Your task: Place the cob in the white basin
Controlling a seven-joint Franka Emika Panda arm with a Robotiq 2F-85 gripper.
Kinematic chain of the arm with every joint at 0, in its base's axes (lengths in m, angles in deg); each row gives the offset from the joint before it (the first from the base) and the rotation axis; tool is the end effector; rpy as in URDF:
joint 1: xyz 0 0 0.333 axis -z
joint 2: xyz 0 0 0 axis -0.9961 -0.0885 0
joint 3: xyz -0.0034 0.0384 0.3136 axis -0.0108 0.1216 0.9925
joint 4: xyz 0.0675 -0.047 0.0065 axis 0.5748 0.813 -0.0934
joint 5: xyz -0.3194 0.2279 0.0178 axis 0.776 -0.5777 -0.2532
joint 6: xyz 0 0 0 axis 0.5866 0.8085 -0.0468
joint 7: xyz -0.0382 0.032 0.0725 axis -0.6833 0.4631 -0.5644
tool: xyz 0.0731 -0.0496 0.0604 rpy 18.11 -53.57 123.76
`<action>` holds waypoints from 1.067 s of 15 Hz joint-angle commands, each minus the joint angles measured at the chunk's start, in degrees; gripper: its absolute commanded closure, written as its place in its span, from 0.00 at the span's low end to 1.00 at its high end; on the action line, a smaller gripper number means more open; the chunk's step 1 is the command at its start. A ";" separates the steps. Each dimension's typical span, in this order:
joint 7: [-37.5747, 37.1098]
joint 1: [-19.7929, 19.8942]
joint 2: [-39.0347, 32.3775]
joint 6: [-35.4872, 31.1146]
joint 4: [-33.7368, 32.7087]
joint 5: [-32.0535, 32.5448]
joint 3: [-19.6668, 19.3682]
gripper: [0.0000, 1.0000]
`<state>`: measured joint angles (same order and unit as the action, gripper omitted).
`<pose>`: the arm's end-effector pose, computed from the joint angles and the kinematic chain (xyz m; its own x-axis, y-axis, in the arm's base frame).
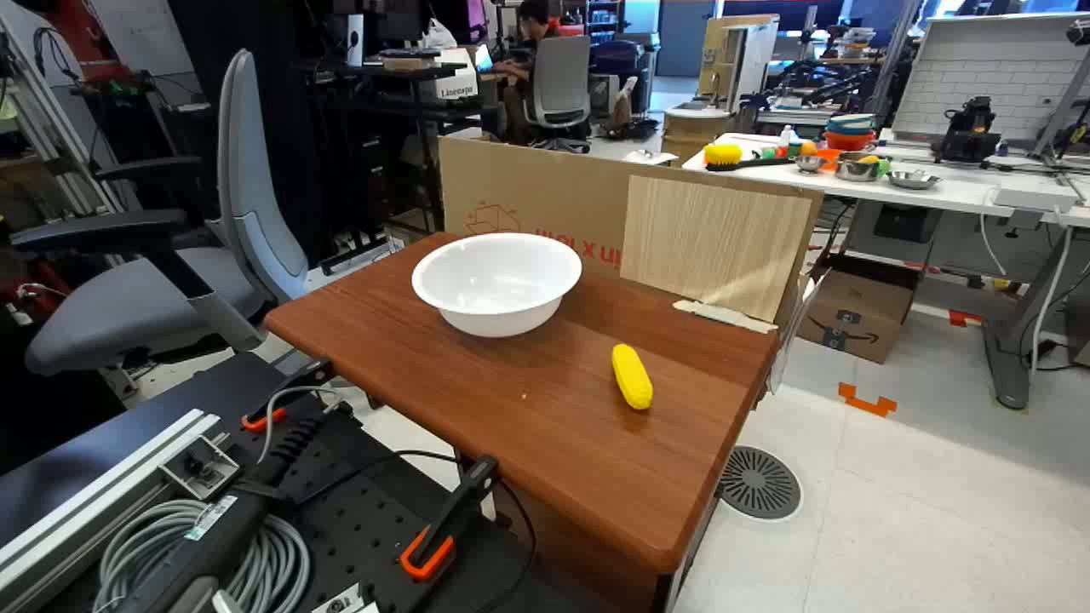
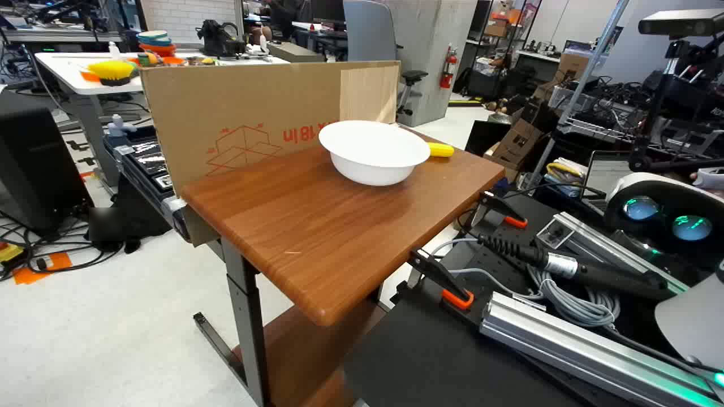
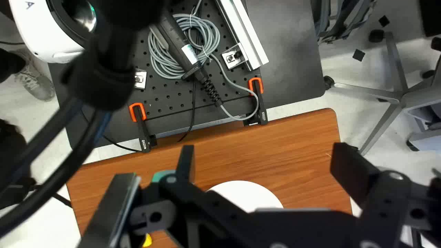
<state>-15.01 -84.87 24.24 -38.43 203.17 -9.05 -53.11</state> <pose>0.3597 -0.0113 0.5283 0.9602 -0.1281 -0.2481 -0.1602 -0.9805 -0.1139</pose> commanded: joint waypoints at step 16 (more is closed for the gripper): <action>19.42 -1.19 -11.09 0.00 -8.82 11.18 0.09 0.00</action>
<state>-3.31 -85.39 20.57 -38.56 200.58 -1.96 -52.05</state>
